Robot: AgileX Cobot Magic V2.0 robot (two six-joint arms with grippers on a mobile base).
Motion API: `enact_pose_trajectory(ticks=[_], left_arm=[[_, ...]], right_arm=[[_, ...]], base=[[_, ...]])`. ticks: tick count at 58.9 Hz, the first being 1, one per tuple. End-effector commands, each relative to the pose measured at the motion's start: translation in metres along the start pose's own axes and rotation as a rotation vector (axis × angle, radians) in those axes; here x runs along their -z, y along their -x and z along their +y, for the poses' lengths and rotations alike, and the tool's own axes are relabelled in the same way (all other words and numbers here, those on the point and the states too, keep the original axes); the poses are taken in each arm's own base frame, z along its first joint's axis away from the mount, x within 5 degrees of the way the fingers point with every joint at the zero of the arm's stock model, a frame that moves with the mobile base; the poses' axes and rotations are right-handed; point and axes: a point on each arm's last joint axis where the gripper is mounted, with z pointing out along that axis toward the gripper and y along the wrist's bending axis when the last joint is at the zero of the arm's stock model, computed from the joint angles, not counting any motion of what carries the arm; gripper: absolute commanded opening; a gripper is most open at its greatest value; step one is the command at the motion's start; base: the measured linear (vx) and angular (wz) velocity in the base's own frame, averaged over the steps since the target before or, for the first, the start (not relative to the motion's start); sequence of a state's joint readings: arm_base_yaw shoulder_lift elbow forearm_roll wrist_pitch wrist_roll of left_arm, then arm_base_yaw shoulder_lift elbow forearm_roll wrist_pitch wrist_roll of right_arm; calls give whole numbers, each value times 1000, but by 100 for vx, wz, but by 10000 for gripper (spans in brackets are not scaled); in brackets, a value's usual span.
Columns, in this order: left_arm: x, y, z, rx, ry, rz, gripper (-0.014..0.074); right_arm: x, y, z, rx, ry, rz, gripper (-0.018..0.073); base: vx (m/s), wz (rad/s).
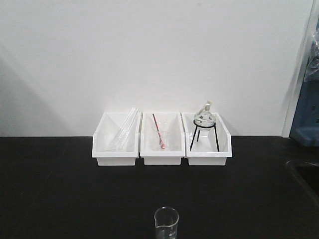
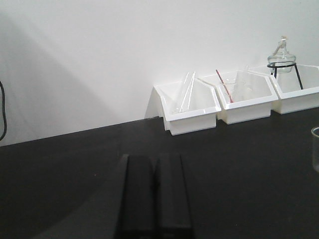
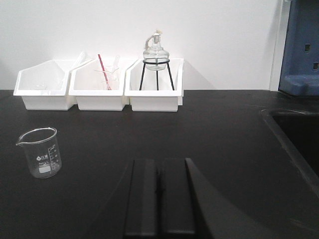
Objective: Pick beaker and place in left cabinet
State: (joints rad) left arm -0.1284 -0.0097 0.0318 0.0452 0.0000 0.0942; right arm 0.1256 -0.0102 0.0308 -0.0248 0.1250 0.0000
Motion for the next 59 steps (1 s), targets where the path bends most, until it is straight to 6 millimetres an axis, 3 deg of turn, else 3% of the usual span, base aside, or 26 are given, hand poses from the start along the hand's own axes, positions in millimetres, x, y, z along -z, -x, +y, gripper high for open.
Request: enact_pose_trajectory(ticks=[1,49,59], left_arm=[[1,3,0,6,7,-77,1],[1,3,0,6,7,-77,1],[1,3,0,6,7,-77,1]], right_arm=[[1,7,0,10,-5,-94,-4],[1,7,0,16,-6,-97,-4],[3,16,0,11,-5,-197,-4]], base=[[0,0],[0,0],[0,0]])
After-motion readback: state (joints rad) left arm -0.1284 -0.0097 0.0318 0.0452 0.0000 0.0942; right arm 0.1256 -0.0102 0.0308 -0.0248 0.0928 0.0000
